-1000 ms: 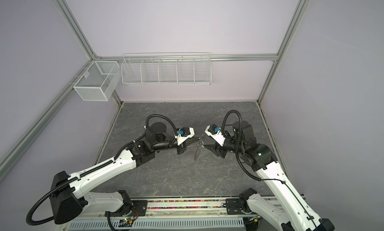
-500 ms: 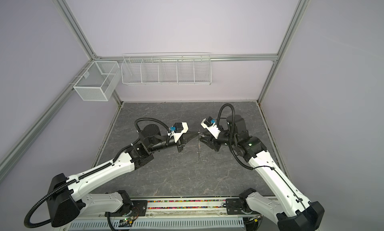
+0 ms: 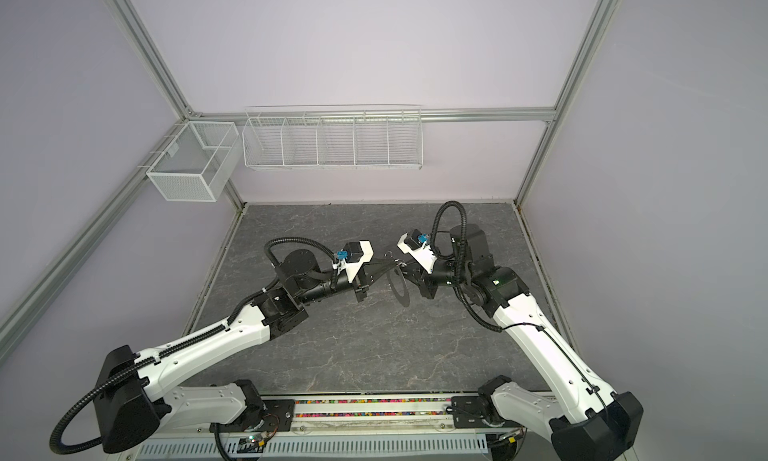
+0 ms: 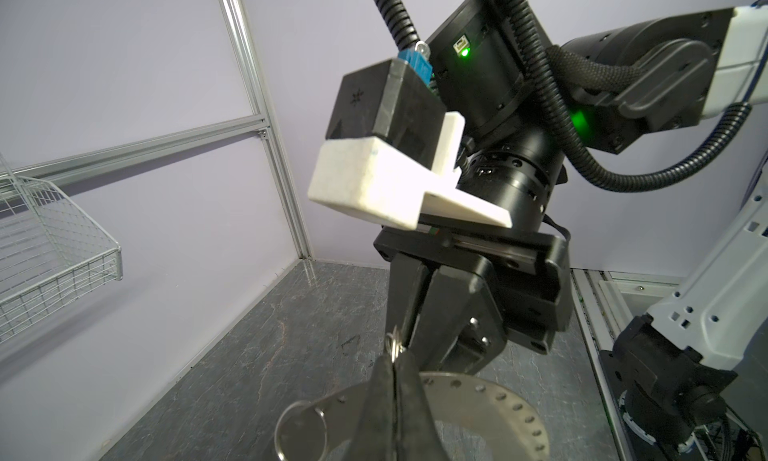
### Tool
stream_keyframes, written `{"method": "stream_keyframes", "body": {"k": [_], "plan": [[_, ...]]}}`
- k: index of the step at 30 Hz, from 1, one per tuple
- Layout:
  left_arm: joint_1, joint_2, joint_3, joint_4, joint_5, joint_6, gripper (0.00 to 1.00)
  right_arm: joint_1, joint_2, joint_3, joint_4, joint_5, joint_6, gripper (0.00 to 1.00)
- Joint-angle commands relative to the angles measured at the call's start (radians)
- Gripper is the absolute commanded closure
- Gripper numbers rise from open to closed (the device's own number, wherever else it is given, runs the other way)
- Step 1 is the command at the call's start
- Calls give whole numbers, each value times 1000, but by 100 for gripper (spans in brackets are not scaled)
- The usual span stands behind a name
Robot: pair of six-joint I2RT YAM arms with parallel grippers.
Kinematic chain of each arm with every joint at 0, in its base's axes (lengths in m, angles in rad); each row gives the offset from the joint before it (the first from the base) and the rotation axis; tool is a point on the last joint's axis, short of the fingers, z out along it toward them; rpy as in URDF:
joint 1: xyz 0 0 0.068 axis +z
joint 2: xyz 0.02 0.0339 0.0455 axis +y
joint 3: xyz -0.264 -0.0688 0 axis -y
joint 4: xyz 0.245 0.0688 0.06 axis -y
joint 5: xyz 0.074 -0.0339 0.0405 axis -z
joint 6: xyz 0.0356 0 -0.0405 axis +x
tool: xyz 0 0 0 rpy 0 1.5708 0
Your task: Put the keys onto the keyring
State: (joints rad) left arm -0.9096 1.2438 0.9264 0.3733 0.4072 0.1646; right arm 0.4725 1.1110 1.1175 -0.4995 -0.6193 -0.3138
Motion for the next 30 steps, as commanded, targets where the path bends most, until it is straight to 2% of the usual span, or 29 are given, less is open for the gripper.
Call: {"method": "stream_keyframes", "body": {"k": [1, 13, 17, 23, 30], "plan": [[5, 3, -7, 76, 0, -29, 100, 0, 19, 26, -26, -61, -27, 92], [6, 15, -11, 107, -19, -31, 100, 8, 57, 41, -63, -96, -52, 93], [6, 19, -8, 94, -7, -22, 100, 6, 50, 44, -81, -60, -57, 93], [6, 1, 37, -100, 19, 92, 100, -9, 8, 77, -128, 28, -86, 93], [7, -9, 60, -214, 2, 168, 100, -9, -33, 91, -160, 75, -105, 93]]}}
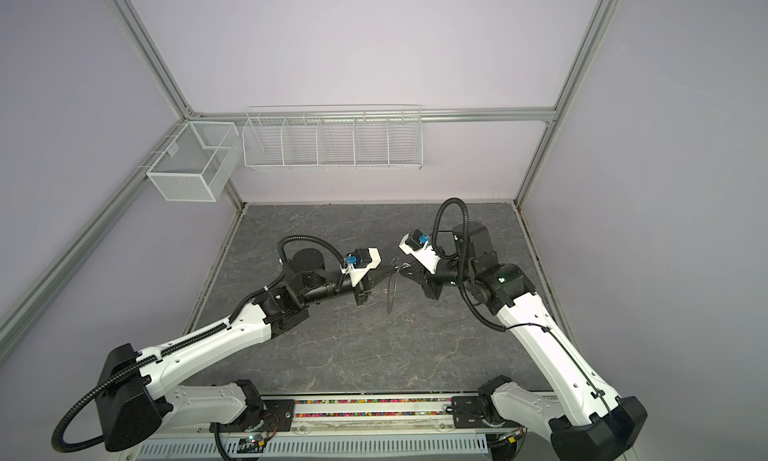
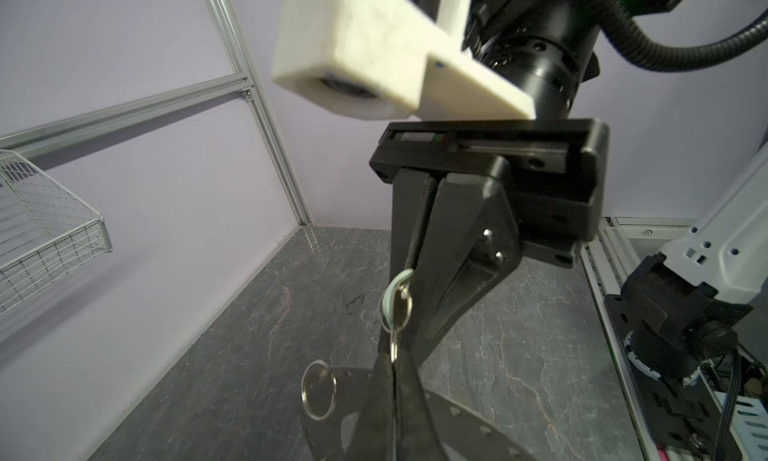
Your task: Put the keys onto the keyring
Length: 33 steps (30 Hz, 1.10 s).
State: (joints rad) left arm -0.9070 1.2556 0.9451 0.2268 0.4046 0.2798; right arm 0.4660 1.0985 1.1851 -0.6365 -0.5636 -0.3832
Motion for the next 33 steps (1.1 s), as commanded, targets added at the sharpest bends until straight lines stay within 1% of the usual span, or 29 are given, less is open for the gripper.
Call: {"method": "stream_keyframes", "body": {"k": [1, 5, 12, 13, 16, 18, 19, 21, 25, 26, 28, 30, 31, 33], "plan": [[4, -23, 42, -78, -1, 62, 100, -4, -23, 26, -34, 28, -42, 93], [7, -27, 42, -112, -33, 84, 100, -4, -22, 42, -67, 43, -57, 93], [19, -16, 34, -138, -38, 81, 100, -4, 21, 75, -113, 105, -90, 92], [27, -15, 25, -127, -32, 61, 95, -4, 34, 82, -116, 107, -95, 92], [75, -31, -44, -5, -10, -46, 68, -2, 91, 103, -126, 102, -108, 92], [102, -55, -97, 57, -36, -83, 55, 3, 144, 115, -127, 98, -118, 92], [115, -74, -121, 72, -63, -95, 50, 9, 176, 128, -132, 99, -126, 92], [148, -106, -167, 91, -118, -130, 44, 20, 240, 149, -130, 96, -138, 92], [236, -187, -236, 80, -244, -208, 37, 63, 387, 197, -61, 82, -133, 93], [250, -204, -244, 62, -291, -224, 36, 75, 427, 222, -40, 72, -116, 93], [270, -238, -237, -11, -443, -246, 36, 105, 529, 292, -13, 47, -94, 93], [285, -269, -222, -80, -560, -264, 36, 136, 619, 367, -21, 44, -103, 93], [290, -287, -221, -108, -611, -273, 36, 144, 659, 402, -22, 30, -105, 93], [295, -324, -232, -142, -663, -285, 35, 143, 720, 436, -14, 14, -120, 93]]}}
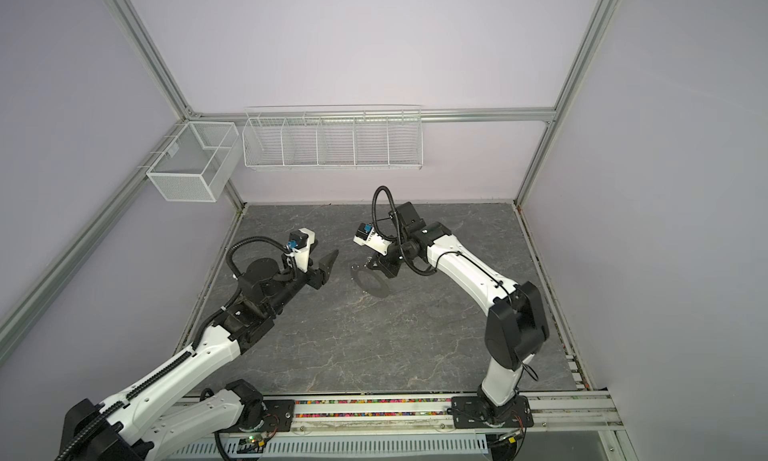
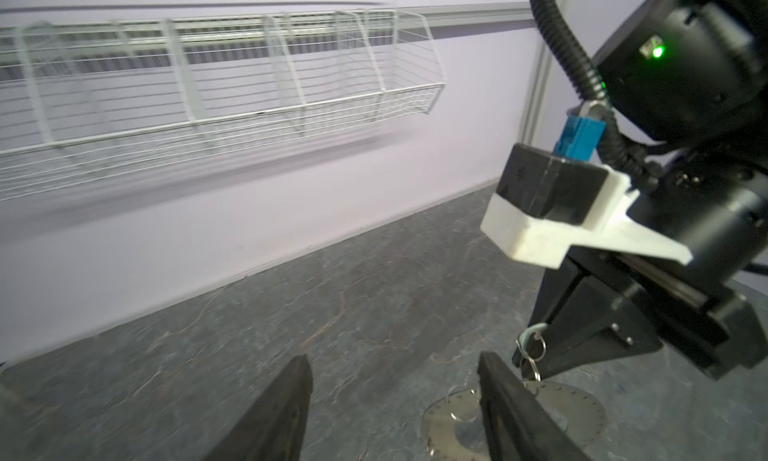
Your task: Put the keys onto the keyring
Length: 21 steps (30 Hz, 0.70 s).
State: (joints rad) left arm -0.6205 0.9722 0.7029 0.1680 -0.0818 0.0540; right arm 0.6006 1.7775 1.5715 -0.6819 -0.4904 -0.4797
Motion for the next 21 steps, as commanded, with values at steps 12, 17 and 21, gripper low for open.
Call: {"method": "stream_keyframes", "body": {"k": [12, 17, 21], "plan": [[10, -113, -66, -126, -211, -89, 35, -66, 107, -119, 40, 8, -67, 93], [10, -75, -63, -113, -194, -82, 35, -111, 60, -212, 64, 36, -50, 93], [10, -43, -60, -102, -181, -69, 35, -130, 62, -236, 7, 108, -75, 92]]}}
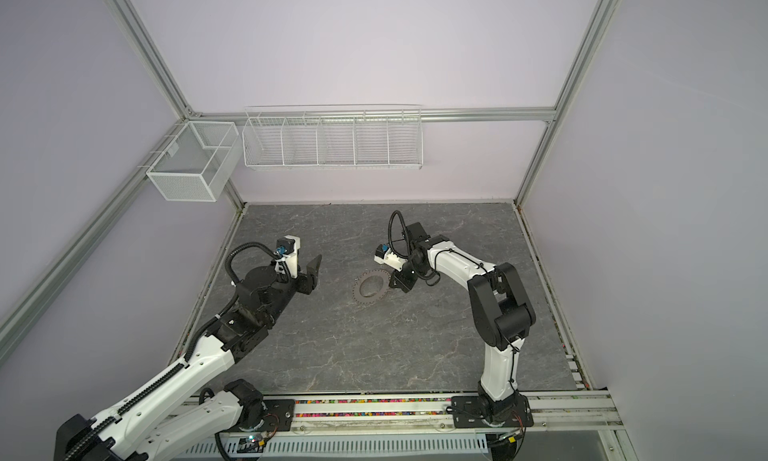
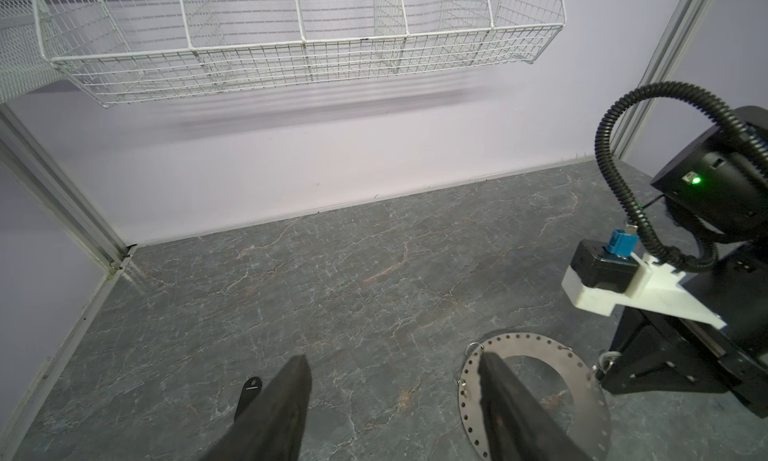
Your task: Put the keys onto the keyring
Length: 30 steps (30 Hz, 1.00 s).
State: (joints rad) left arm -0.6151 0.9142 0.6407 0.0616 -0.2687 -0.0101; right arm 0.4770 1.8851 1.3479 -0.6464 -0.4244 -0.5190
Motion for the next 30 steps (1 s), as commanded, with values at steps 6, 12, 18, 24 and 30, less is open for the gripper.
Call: {"method": "stream_keyframes", "body": {"k": [6, 12, 18, 24, 30], "plan": [[5, 69, 17, -6, 10, 20, 35, -13, 14, -21, -125, 210, -71, 91], [4, 104, 30, -20, 16, 33, 34, -18, 14, -42, -146, 287, -86, 83], [9, 148, 59, -50, 49, 34, 33, -27, -29, -76, -116, 335, -68, 63], [45, 184, 92, -83, 91, 17, 32, -71, -184, -114, -12, 291, 33, 56], [152, 209, 102, -69, 232, -96, 32, 44, -129, -62, 129, 296, 199, 56]]}}
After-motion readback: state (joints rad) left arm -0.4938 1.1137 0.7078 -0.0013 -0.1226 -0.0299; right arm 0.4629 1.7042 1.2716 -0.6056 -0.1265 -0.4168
